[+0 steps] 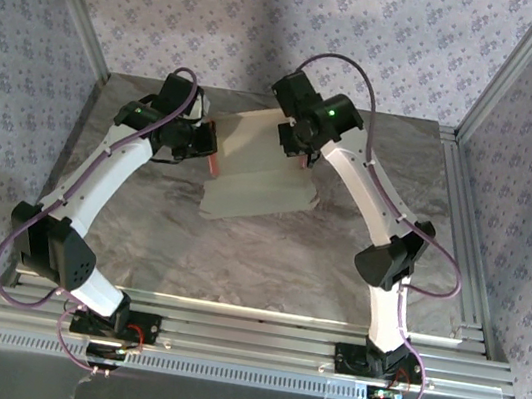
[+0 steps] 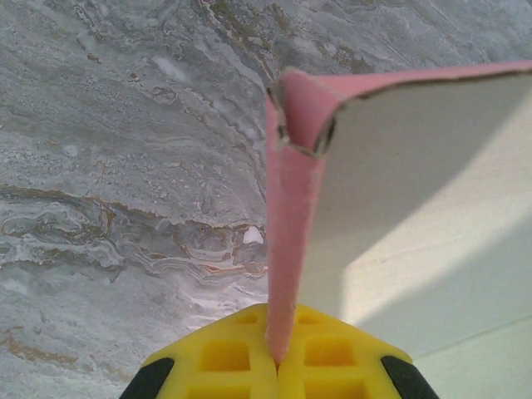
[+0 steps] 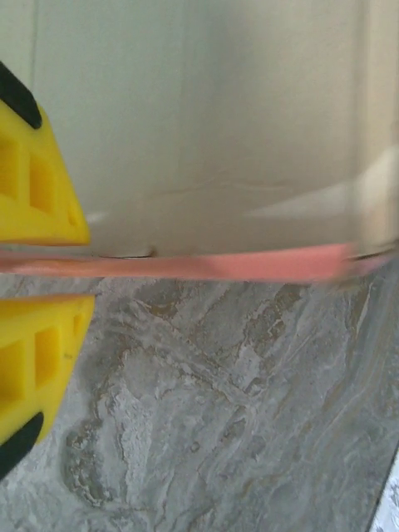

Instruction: Fold the paper box

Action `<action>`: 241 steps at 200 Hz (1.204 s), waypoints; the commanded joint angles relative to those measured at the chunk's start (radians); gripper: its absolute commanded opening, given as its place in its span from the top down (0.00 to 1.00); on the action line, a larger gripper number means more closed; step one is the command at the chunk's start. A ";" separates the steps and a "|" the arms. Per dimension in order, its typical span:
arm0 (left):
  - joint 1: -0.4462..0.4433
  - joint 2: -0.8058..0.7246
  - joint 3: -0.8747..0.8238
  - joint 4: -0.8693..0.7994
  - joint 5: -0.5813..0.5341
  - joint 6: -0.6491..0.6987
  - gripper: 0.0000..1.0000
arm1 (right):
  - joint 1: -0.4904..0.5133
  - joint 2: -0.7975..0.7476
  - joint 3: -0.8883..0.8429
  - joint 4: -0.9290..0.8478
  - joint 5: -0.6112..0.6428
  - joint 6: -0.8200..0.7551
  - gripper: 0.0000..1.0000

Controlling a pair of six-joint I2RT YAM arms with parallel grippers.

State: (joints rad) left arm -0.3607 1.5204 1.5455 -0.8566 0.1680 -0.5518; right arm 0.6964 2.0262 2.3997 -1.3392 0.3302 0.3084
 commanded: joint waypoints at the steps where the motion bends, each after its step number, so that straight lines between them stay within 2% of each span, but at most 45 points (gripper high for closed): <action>1: 0.008 -0.025 0.004 0.022 0.016 -0.013 1.00 | -0.014 -0.048 -0.009 0.018 -0.079 0.018 0.72; 39: 0.009 -0.023 0.008 0.025 0.015 -0.015 1.00 | -0.023 -0.059 -0.041 0.023 -0.083 0.011 0.71; 78: 0.011 -0.026 0.011 0.024 0.020 -0.014 1.00 | -0.034 -0.085 -0.154 0.087 -0.077 0.003 0.71; 142: 0.011 -0.031 0.008 0.018 0.029 -0.008 1.00 | -0.042 0.003 -0.025 0.069 -0.028 -0.024 0.76; 165: 0.011 -0.034 0.007 0.016 0.029 -0.007 1.00 | -0.036 0.023 -0.010 0.059 0.009 -0.031 0.84; 200: 0.011 -0.032 0.006 0.018 0.033 -0.008 1.00 | -0.021 0.036 -0.013 0.042 0.067 -0.038 0.88; 224: 0.011 -0.032 0.009 0.018 0.031 -0.008 1.00 | -0.011 0.040 -0.014 0.032 0.089 -0.032 0.88; 241: 0.011 -0.030 0.007 0.018 0.032 -0.010 1.00 | -0.012 0.040 -0.020 0.033 0.082 -0.025 0.81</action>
State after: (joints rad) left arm -0.3553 1.5204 1.5455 -0.8379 0.1833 -0.5522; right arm 0.6830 2.0525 2.3615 -1.2663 0.3706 0.2794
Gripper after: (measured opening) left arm 0.046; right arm 0.143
